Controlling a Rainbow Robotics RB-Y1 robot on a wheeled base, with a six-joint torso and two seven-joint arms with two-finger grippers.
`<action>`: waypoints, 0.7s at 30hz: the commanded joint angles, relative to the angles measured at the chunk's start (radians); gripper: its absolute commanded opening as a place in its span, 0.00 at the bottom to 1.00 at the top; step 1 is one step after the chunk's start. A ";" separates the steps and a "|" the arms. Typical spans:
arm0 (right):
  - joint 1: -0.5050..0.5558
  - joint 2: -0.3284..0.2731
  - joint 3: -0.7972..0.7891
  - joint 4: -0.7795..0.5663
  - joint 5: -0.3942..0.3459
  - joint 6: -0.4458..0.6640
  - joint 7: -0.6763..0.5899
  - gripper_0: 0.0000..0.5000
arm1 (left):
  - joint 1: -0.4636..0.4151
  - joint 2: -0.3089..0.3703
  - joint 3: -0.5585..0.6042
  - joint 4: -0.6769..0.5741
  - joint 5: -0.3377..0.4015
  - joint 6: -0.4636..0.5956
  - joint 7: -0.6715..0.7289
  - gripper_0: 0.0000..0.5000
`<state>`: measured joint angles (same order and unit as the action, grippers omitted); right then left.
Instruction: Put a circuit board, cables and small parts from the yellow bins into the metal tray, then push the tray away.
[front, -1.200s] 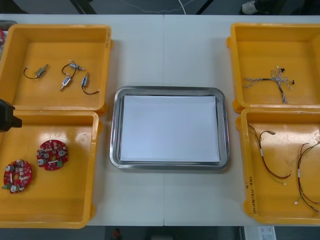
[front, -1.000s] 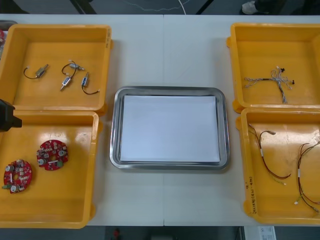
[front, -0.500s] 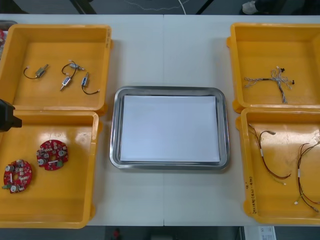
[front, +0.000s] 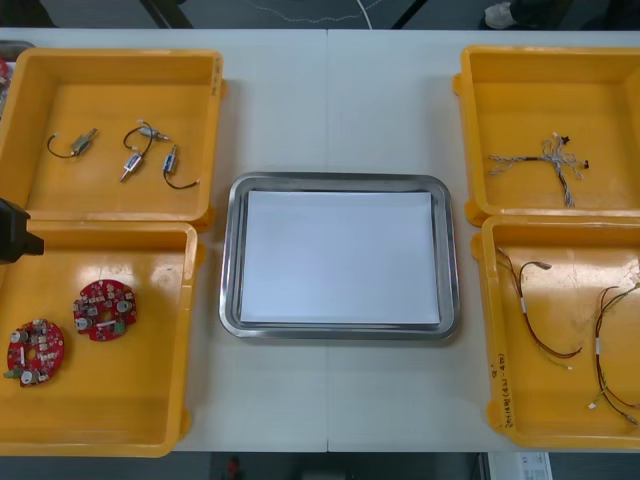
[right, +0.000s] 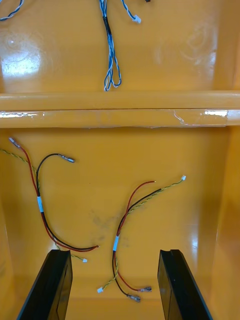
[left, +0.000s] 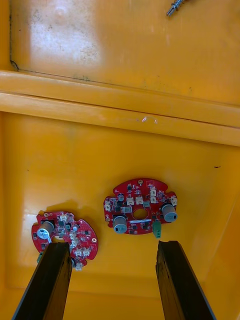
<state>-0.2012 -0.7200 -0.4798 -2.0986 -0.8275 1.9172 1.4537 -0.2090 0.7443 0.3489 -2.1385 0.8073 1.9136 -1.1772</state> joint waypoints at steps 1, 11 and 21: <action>-0.021 -0.039 -0.028 -0.024 0.004 0.003 -0.033 1.00 | 0.014 0.041 0.025 -0.031 -0.005 0.006 -0.095 1.00; -0.021 -0.039 -0.028 -0.024 0.004 0.003 -0.033 1.00 | 0.014 0.041 0.025 -0.031 -0.005 0.006 -0.095 1.00; -0.021 -0.039 -0.028 -0.024 0.004 0.003 -0.033 1.00 | 0.014 0.041 0.025 -0.031 -0.005 0.006 -0.095 1.00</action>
<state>-0.2012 -0.7200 -0.4798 -2.0986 -0.8275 1.9172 1.4537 -0.2090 0.7443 0.3489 -2.1385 0.8073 1.9136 -1.1772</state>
